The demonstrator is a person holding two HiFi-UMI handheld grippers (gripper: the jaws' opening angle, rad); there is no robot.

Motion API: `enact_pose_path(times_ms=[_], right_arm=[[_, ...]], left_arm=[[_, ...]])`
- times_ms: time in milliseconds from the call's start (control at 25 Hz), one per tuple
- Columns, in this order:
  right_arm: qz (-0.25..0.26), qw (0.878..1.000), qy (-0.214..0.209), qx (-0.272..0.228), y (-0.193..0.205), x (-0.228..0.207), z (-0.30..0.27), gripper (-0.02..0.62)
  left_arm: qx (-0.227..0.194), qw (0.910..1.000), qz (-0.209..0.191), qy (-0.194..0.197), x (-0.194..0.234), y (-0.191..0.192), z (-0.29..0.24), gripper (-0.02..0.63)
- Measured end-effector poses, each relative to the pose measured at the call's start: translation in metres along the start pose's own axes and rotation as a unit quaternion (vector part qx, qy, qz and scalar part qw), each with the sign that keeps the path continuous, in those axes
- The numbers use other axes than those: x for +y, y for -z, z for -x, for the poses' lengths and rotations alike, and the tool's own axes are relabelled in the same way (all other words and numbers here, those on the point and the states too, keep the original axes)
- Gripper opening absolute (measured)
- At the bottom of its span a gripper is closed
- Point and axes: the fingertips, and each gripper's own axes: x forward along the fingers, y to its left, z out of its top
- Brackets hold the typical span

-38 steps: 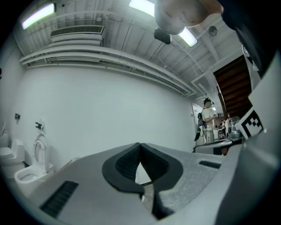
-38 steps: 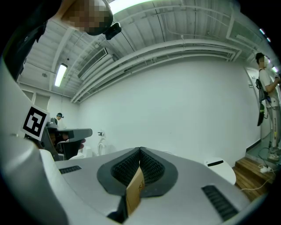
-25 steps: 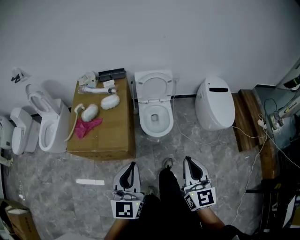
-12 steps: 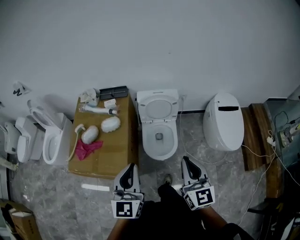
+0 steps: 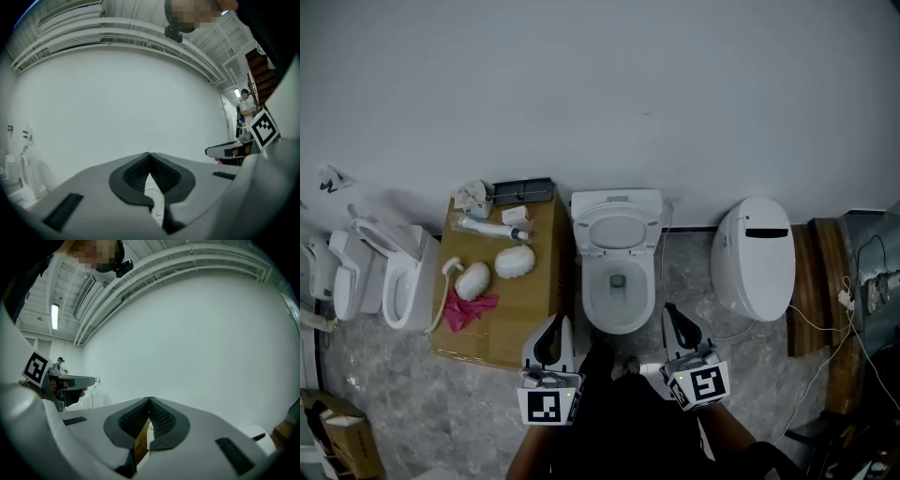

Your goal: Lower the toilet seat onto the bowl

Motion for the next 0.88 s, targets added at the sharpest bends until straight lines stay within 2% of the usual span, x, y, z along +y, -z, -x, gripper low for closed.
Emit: enact_pose_path(times_ms=[200, 280, 400, 560, 720, 880], right_arm=[[0.009, 1.0, 0.003, 0.022, 0.013, -0.029, -0.054, 0.025], [0.011, 0.999, 0.007, 0.036, 0.019, -0.04, -0.078, 0.025], [0.014, 0.998, 0.009, 0.063, 0.035, -0.056, -0.116, 0.025], [0.026, 0.995, 0.005, 0.098, 0.062, -0.078, -0.171, 0.025], [0.038, 0.989, -0.001, 0.142, 0.1, -0.1, -0.218, 0.026], [0.072, 0.978, -0.031, 0.193, 0.137, -0.117, -0.26, 0.029]], left_arm=[[0.018, 0.9997, 0.003, 0.015, 0.023, 0.019, -0.062, 0.009], [0.037, 0.999, 0.004, 0.023, 0.034, 0.031, -0.089, 0.009], [0.095, 0.9944, -0.011, 0.044, 0.049, 0.058, -0.129, 0.009], [0.106, 0.9909, -0.03, 0.077, 0.065, 0.086, -0.191, 0.009], [0.157, 0.9793, -0.04, 0.121, 0.074, 0.134, -0.239, 0.009], [0.203, 0.9645, -0.061, 0.158, 0.082, 0.184, -0.277, 0.009]])
